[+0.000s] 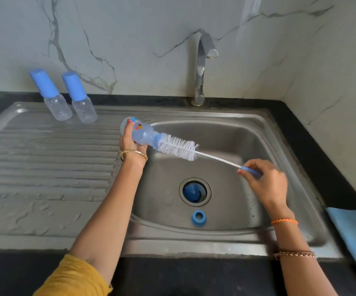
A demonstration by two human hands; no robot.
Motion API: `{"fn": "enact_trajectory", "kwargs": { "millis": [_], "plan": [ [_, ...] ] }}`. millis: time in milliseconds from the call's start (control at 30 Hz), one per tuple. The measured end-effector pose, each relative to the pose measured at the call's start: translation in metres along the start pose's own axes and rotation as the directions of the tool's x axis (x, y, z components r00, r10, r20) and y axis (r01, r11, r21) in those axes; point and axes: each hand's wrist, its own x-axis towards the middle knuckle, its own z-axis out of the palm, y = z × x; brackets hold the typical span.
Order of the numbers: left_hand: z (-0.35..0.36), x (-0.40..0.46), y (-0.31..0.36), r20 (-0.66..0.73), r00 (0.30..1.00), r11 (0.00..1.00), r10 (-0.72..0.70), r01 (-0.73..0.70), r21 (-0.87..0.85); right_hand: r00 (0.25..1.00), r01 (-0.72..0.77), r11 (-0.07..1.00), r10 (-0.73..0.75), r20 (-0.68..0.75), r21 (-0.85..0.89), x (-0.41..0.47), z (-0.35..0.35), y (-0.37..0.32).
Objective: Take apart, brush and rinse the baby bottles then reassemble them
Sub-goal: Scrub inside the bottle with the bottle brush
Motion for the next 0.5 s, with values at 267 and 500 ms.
{"fn": "enact_trajectory", "kwargs": {
  "millis": [267, 500],
  "plan": [
    [-0.034, -0.019, -0.016, 0.019, 1.0, 1.0, -0.02, 0.02, 0.002, 0.995, 0.038, 0.984, -0.053, -0.079, -0.175, -0.004, -0.007, 0.0],
    [-0.05, -0.008, 0.005, 0.139, 0.982, 0.983, 0.125, -0.142, 0.119, 0.696, -0.45, 0.844, 0.127, 0.706, 0.292, -0.008, 0.001, -0.01]
  ]
}}
